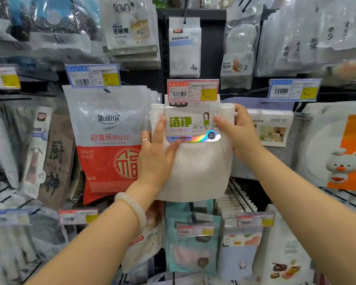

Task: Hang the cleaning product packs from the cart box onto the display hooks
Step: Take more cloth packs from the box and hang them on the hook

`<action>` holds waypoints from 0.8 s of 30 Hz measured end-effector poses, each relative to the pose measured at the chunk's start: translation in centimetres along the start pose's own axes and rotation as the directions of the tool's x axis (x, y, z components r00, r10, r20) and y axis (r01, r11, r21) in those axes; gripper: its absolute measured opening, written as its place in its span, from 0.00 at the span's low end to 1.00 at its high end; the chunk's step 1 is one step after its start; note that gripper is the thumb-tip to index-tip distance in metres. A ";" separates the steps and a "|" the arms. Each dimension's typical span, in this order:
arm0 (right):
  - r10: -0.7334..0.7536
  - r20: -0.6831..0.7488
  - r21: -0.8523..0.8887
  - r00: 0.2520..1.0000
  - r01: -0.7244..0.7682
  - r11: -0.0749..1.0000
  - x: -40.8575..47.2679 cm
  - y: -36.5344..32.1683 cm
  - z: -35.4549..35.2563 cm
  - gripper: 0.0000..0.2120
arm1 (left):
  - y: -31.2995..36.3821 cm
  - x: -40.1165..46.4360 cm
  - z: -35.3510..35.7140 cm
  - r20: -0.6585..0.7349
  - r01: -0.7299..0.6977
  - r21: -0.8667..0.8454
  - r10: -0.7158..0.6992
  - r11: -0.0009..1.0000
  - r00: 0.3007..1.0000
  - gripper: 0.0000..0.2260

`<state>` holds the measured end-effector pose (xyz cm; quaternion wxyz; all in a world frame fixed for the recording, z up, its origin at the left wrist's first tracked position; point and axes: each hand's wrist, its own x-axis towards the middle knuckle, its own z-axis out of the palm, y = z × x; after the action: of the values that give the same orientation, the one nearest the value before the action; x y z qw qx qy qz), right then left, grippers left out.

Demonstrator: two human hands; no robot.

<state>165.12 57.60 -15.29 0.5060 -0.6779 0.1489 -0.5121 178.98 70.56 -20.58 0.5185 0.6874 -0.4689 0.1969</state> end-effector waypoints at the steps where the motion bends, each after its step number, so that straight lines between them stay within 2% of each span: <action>1: 0.030 -0.013 -0.016 0.999 -0.031 0.999 0.2 0.2 0.1 0.13 | -0.2 0.0 0.1 0.018 0.036 -0.004 -0.036 0.999 0.999 0.30; 5: 0.083 -0.092 -0.073 0.992 -0.090 0.993 0.7 1.2 0.5 0.12 | -0.8 0.2 0.4 0.065 0.112 -0.016 -0.111 0.994 0.992 0.30; 7: 0.076 -0.113 -0.142 0.991 -0.092 0.986 0.6 1.5 0.5 0.17 | -1.0 0.1 0.5 0.149 0.144 -0.030 -0.138 0.989 0.979 0.33; 9: 0.069 -0.112 -0.232 0.991 -0.093 0.968 0.0 2.0 0.2 0.23 | -1.6 -0.7 0.6 0.257 0.186 -0.001 -0.180 0.982 0.949 0.40; 12: 0.124 -0.053 -0.367 0.991 -0.135 0.920 -1.9 4.4 -0.5 0.35 | -2.5 -2.7 0.9 0.372 0.232 0.071 -0.241 0.970 0.896 0.48; 16: 0.274 -0.042 -0.478 0.961 -0.260 0.839 -3.7 7.5 -1.3 0.41 | -2.5 -3.9 2.1 0.407 0.222 0.196 -0.286 0.955 0.868 0.50; 18: 0.301 -0.066 -0.539 0.951 -0.288 0.791 -3.7 7.7 -1.1 0.44 | -2.0 -3.5 2.6 0.404 0.245 0.273 -0.342 0.930 0.848 0.49; 20: 0.238 -0.097 -0.677 0.966 -0.239 0.696 -3.7 7.4 -0.7 0.49 | -1.4 -3.6 2.8 0.384 0.246 0.351 -0.378 0.903 0.842 0.47; 21: 0.165 -0.096 -0.751 0.982 -0.180 0.635 -3.9 7.1 -0.5 0.52 | -1.1 -3.9 2.8 0.361 0.208 0.384 -0.353 0.900 0.863 0.47; 22: 0.081 -0.074 -0.801 0.994 -0.108 0.589 -4.2 6.9 -0.2 0.54 | -0.9 -4.2 2.7 0.336 0.137 0.425 -0.297 0.895 0.894 0.46; 24: -0.029 0.001 -0.825 1.000 0.017 0.565 -5.0 6.7 0.2 0.57 | -0.6 -4.8 2.8 0.322 -0.029 0.523 -0.166 0.852 0.932 0.47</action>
<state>165.18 58.35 -23.62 0.1238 -0.8344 0.3648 -0.3943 176.52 70.14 -25.60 0.2274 0.8421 -0.4587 0.1695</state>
